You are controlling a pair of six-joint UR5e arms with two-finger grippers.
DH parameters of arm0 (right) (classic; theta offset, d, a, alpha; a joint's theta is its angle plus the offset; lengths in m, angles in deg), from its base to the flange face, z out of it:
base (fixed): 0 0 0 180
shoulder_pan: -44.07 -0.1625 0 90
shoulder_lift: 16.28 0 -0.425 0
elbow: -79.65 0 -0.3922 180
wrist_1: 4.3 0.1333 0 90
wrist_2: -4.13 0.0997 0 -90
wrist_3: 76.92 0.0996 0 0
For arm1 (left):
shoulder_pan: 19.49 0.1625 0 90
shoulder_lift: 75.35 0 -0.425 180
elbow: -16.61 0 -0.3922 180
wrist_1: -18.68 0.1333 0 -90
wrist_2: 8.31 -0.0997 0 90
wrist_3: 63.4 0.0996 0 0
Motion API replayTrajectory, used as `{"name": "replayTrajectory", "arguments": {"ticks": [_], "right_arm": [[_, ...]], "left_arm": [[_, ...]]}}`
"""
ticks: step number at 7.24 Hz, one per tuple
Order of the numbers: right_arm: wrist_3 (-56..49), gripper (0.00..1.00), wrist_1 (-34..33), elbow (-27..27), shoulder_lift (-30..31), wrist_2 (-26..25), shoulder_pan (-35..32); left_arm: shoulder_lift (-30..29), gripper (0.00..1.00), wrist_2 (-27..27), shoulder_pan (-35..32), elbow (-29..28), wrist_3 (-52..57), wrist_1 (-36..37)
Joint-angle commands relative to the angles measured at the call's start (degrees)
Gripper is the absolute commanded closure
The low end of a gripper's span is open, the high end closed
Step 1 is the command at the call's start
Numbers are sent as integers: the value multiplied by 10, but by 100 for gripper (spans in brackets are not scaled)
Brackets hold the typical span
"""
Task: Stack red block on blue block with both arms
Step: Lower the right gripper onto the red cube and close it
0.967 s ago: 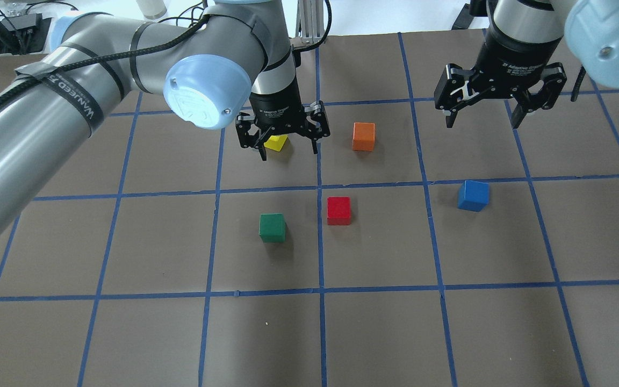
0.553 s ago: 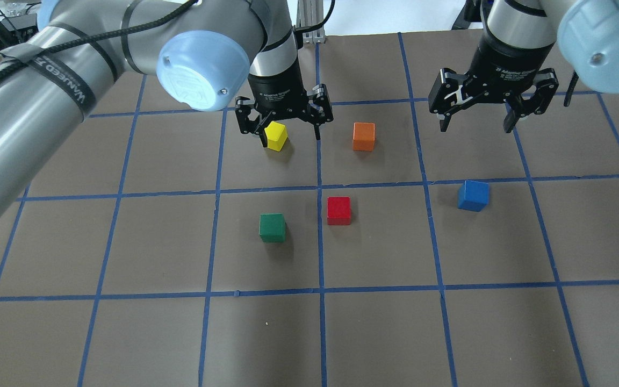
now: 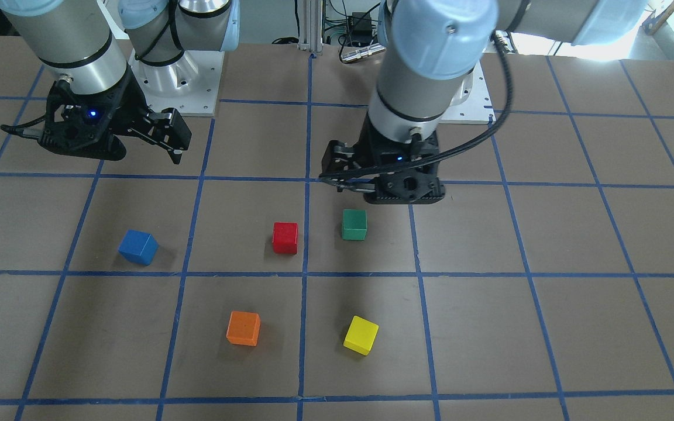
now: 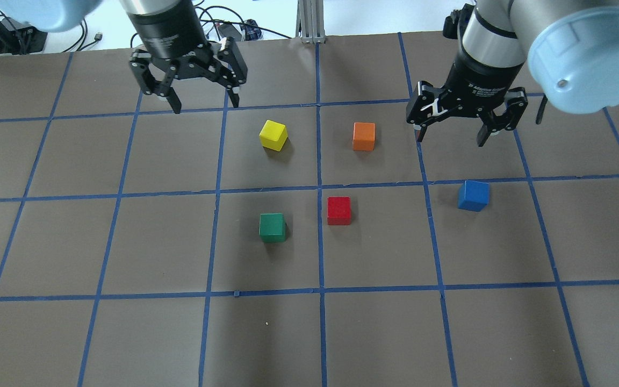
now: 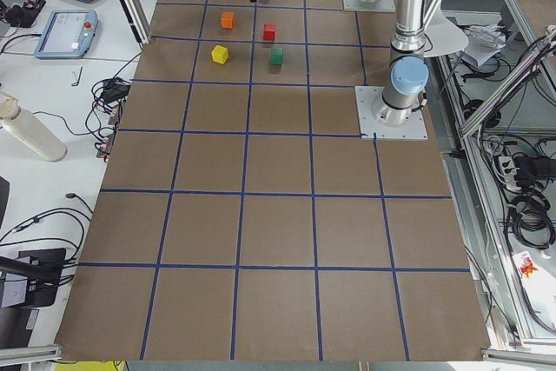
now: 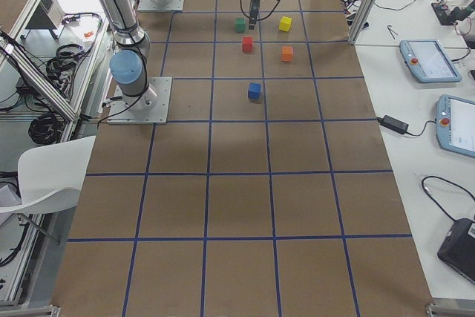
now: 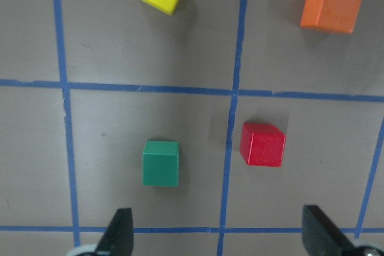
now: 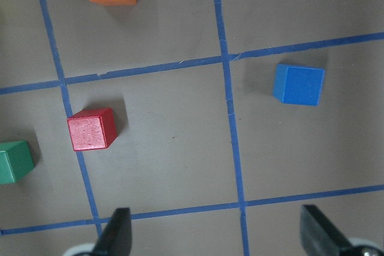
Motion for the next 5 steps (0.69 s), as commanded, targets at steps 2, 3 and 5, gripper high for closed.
{"name": "replayTrajectory", "arguments": {"ticks": [2,3,5], "right_arm": [[116,0,-160,-86,-42,3,-94],[118,0,-204,-112,-49,2,-108],[147,0,-283,-153,-65,4,-123]], "left_arm": [[46,0,1,59,79,77,15],[55,0,-5,57,103,74,45],[63,0,-16,57,131,74,67]]}}
